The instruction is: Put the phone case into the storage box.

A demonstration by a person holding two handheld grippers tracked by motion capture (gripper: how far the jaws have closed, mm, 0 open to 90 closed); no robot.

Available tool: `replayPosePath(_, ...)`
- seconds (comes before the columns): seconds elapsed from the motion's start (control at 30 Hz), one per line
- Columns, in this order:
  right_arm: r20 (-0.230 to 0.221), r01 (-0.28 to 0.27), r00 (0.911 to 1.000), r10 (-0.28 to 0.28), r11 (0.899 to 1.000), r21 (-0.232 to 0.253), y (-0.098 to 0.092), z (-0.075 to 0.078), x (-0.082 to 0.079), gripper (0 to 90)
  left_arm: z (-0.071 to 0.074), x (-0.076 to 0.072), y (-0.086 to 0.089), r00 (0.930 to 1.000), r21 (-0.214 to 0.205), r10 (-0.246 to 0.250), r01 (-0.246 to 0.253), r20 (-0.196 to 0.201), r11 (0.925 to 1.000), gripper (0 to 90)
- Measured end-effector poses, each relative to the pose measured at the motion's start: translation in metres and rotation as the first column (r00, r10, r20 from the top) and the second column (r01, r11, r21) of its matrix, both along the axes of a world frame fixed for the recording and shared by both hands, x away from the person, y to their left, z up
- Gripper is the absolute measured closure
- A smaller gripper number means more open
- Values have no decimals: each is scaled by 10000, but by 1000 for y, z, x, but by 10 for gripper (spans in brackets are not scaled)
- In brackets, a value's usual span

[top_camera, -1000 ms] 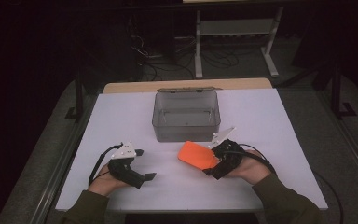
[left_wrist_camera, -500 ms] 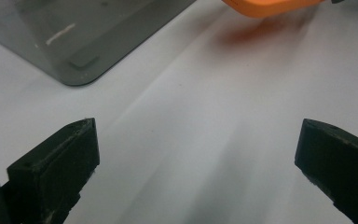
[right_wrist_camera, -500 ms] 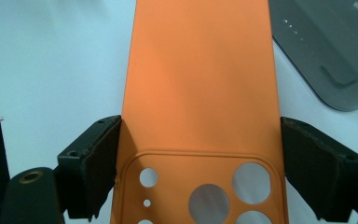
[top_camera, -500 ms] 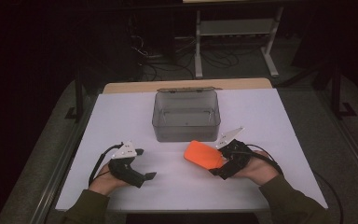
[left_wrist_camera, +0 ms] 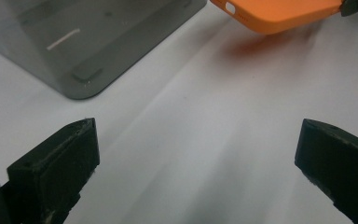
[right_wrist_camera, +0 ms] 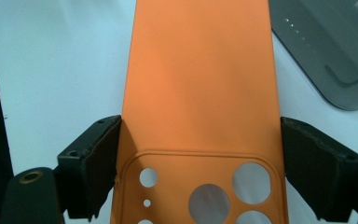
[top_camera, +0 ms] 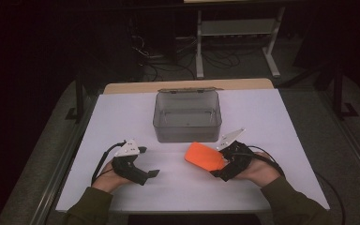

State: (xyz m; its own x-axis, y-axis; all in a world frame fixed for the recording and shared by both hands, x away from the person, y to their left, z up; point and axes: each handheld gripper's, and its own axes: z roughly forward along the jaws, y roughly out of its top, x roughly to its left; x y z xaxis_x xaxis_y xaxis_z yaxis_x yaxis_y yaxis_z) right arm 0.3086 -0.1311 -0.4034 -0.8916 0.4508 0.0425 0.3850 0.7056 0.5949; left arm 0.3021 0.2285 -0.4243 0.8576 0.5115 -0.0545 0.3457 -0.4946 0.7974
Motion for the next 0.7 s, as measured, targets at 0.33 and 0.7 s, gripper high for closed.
replayPosePath(0.33, -6, 72, 10000, -72, 10000, 21, 0, 1, 1, 153, 3, 4, -14, 9998, -104, -160, 161, 129, 9998, 0)
replayPosePath(0.7, -37, 134, 9999, -134, 9999, 87, -1, 1, 2, 154, 7, 11, -26, 9994, -72, -300, 302, 198, 9995, 0)
